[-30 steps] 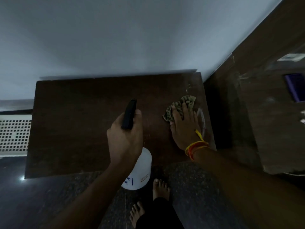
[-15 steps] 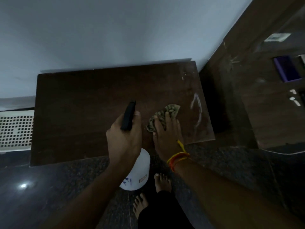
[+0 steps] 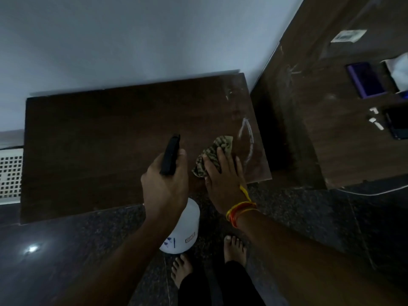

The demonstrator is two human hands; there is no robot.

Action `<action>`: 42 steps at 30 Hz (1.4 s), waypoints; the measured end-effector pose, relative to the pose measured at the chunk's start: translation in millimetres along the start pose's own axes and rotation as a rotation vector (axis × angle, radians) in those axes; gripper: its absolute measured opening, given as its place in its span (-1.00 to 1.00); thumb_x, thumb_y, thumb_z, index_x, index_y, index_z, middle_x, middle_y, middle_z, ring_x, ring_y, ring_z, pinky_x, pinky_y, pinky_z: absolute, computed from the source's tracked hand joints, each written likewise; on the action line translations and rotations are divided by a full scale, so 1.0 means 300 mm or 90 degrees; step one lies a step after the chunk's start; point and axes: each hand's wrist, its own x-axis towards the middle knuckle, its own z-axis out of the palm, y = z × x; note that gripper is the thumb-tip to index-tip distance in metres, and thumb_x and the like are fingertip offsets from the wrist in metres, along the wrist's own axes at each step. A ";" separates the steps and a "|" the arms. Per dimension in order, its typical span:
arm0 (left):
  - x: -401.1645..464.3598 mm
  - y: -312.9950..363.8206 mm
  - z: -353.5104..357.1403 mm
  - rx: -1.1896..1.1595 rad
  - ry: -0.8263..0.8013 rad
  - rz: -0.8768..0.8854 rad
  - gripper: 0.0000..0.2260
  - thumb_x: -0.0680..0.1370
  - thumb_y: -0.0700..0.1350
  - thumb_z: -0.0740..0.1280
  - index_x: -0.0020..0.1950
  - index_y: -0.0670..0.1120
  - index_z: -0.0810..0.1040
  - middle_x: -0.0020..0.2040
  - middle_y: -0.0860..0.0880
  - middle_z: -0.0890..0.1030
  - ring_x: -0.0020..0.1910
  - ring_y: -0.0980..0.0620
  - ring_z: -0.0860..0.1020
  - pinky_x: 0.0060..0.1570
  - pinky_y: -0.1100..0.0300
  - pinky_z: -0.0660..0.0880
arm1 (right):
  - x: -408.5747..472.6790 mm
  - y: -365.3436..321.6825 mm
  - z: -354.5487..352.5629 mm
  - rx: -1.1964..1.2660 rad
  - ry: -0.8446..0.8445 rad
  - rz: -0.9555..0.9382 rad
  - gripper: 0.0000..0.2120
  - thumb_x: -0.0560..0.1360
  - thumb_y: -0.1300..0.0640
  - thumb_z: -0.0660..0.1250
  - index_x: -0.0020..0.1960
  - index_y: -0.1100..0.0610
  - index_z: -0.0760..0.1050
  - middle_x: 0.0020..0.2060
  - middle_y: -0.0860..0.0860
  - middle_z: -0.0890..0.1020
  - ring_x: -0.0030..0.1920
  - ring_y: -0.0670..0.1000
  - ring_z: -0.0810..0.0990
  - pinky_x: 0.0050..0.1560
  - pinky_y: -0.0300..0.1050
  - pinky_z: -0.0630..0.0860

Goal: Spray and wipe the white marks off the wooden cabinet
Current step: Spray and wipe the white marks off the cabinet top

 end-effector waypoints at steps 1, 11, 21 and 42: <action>-0.001 0.001 0.001 -0.002 0.003 0.000 -0.73 0.62 0.03 0.26 -0.26 -0.01 0.44 -0.40 -0.12 0.45 -0.42 -0.11 0.42 -0.41 0.01 0.39 | -0.002 0.007 -0.003 0.005 -0.005 0.004 -0.48 0.59 -0.03 0.09 0.52 -0.07 0.06 0.53 0.15 0.04 0.52 0.20 0.00 0.48 0.20 -0.14; 0.023 -0.038 0.019 -0.016 0.049 -0.024 -0.75 0.62 0.06 0.25 -0.22 0.01 0.45 -0.37 -0.11 0.46 -0.43 -0.05 0.41 -0.40 0.07 0.38 | 0.038 0.040 0.003 -0.006 0.020 -0.022 -0.48 0.57 -0.04 0.13 0.50 -0.07 0.10 0.51 0.17 0.11 0.50 0.25 0.10 0.48 0.25 -0.08; -0.008 -0.030 0.060 -0.007 0.081 -0.055 -0.76 0.61 0.06 0.25 -0.23 0.04 0.45 -0.37 -0.06 0.50 -0.43 0.01 0.47 -0.41 0.07 0.44 | 0.020 0.147 -0.031 -0.010 0.009 0.007 -0.49 0.55 -0.08 0.04 0.49 -0.09 0.12 0.51 0.16 0.13 0.50 0.24 0.10 0.45 0.25 -0.05; -0.021 -0.013 0.117 0.009 0.090 -0.061 -0.75 0.61 0.05 0.26 -0.26 0.03 0.44 -0.37 -0.10 0.50 -0.39 -0.11 0.49 -0.38 -0.03 0.49 | -0.019 0.248 -0.046 0.046 0.014 0.113 -0.44 0.58 -0.03 0.13 0.53 -0.09 0.03 0.54 0.14 -0.02 0.51 0.27 0.00 0.47 0.18 0.01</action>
